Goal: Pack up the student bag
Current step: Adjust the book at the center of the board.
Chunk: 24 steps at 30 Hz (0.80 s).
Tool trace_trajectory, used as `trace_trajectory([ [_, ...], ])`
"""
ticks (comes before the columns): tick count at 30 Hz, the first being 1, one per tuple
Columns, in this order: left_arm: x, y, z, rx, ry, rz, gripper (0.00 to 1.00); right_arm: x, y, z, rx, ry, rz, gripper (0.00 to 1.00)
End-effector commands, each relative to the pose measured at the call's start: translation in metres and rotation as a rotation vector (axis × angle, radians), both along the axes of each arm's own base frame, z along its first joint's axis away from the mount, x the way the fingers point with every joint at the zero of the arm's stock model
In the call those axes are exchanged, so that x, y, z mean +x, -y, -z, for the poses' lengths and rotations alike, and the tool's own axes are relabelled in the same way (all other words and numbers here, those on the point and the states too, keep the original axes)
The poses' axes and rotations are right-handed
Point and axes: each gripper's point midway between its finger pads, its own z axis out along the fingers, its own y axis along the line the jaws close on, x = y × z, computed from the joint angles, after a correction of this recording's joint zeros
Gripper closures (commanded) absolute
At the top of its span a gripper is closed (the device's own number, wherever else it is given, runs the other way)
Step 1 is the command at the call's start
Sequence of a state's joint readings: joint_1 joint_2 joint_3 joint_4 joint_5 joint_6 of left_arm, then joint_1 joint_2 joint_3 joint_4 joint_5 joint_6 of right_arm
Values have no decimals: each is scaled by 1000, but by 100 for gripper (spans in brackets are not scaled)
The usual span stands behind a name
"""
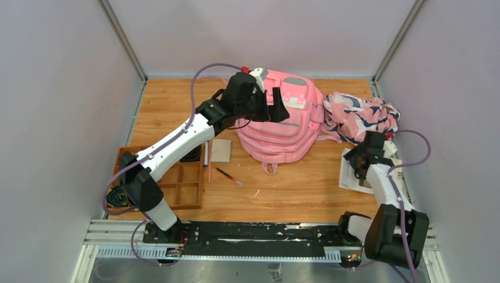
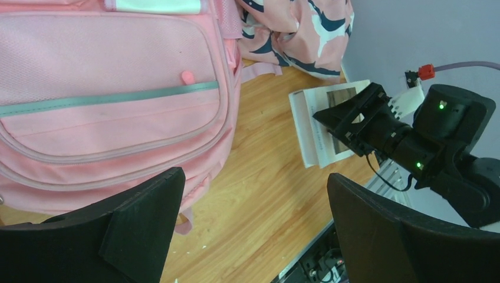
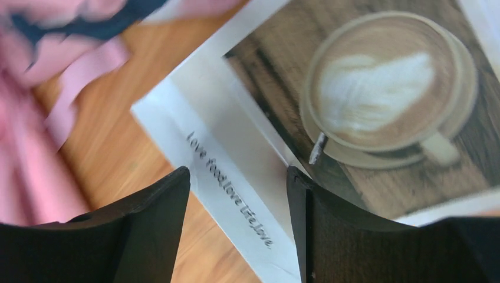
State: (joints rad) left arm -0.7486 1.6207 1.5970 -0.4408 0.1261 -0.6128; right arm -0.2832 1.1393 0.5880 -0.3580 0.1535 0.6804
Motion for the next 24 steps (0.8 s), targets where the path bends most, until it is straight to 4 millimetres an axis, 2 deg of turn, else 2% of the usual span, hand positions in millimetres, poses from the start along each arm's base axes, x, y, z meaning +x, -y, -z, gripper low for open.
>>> trace_trajectory([
  [1,4,9,5,-7,0,5,0,-60,-109,46,334,-203,-215,35],
  [5,3,9,9,1,-1,5,0,-74,-139,37,325,-205,-353,34],
  [8,2,6,10,4,2,2,0,-79,-139,20,290,-168,-415,35],
  [13,-4,7,15,-5,0,19,0,-55,-119,-34,113,45,-477,34],
  [17,-20,17,20,6,14,78,0,-45,-102,-51,4,114,-459,33],
  [20,-43,36,33,34,27,152,0,-51,-84,-54,-72,56,-409,32],
  [24,-79,79,53,91,28,307,0,-64,-40,-62,-175,-44,-217,32],
])
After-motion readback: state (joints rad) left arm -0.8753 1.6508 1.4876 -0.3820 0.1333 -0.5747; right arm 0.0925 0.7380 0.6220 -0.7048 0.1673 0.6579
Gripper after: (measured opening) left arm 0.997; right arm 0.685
